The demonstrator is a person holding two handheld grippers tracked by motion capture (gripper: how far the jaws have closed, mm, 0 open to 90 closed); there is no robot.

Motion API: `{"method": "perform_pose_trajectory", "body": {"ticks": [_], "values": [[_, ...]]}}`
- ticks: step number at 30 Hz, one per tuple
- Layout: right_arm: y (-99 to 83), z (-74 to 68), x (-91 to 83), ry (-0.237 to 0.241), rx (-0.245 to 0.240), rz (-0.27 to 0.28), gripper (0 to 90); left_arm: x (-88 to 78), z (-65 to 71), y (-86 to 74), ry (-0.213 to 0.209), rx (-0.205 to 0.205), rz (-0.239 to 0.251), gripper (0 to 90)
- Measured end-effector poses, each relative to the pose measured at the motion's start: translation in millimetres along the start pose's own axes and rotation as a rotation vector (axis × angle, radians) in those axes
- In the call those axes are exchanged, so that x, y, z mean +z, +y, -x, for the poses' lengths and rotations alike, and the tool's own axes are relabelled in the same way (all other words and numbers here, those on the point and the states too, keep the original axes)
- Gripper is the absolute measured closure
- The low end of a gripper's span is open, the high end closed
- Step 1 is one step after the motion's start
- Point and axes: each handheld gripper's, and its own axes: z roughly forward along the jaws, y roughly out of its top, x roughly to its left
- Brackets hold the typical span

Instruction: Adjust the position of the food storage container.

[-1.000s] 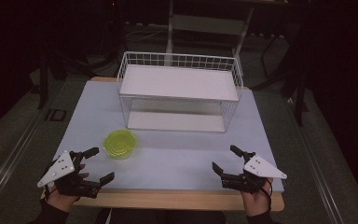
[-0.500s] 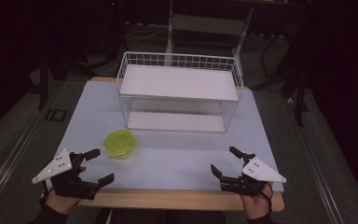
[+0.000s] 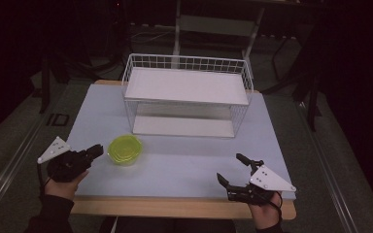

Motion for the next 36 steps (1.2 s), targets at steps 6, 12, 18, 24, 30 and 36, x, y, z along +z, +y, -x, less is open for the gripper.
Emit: {"method": "perform_pose_trajectory", "body": {"ticks": [6,12,18,24,30,36], "values": [[0.5,-2.0,-0.2,0.009,-0.008,0.003,14.2,12.5,-24.0,-9.9,0.068,0.009,-0.122,90.0],[-0.2,-3.3,1.9,0.016,-0.013,-0.009,14.3,38.3,-43.3,-19.3,0.084,0.009,-0.213,90.0],[-0.9,-2.4,2.3,0.024,-0.007,-0.009,14.3,64.6,-45.8,-22.9,0.062,0.004,-0.276,90.0],[-1.7,-1.7,2.8,0.030,-0.004,-0.013,14.3,76.8,-42.5,-25.5,-0.009,-0.032,-0.298,90.0],[-1.4,-2.0,2.4,0.028,-0.013,-0.016,14.3,79.1,-33.7,-29.1,-0.041,-0.011,-0.338,90.0],[-1.1,-2.5,2.1,0.026,-0.019,-0.018,14.4,79.8,-17.8,-32.3,-0.115,0.016,-0.378,90.0]]}}
